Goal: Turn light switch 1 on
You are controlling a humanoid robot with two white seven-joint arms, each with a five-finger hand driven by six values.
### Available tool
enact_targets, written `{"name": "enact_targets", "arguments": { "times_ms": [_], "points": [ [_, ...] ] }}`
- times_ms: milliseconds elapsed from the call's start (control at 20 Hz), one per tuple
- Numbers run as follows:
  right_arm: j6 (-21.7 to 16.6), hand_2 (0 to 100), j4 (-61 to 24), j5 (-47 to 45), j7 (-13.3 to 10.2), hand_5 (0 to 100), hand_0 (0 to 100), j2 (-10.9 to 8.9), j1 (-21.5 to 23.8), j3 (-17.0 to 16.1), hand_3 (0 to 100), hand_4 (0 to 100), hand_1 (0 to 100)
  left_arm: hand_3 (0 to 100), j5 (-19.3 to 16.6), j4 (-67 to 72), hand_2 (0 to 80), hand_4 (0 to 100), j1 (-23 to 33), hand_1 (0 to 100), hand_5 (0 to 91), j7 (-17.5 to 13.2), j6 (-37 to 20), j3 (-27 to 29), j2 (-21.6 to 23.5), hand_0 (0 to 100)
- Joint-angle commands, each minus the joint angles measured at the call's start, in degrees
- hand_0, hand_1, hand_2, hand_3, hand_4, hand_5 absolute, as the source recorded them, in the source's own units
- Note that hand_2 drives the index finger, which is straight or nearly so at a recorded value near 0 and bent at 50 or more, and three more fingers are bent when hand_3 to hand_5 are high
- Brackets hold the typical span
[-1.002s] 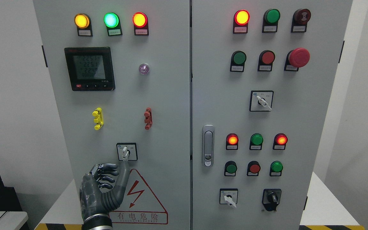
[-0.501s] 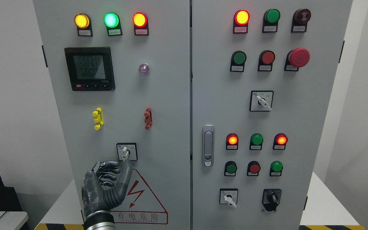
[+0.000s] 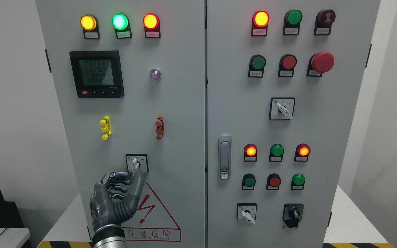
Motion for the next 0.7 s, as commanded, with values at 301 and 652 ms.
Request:
{"name": "enact_targets", "arguments": {
  "times_ms": [301,652],
  "points": [
    [0.0,0,0.0,-1.4,0.0,0,12,-0.03,0.0,1.0,0,0,39,68,0.2,1.3,50.4,72,-1.7,53,65.0,-0.1,1.0,0.0,-0.6,16],
    [0.0,0,0.0,-1.4,0.0,0,12,0.06,0.0,1.0,0,0,39,69,0.5,1.2,52.5,72,-2.2,52,65.1,0.0,2.1,-0.3,-0.8,17]
  ]
}}
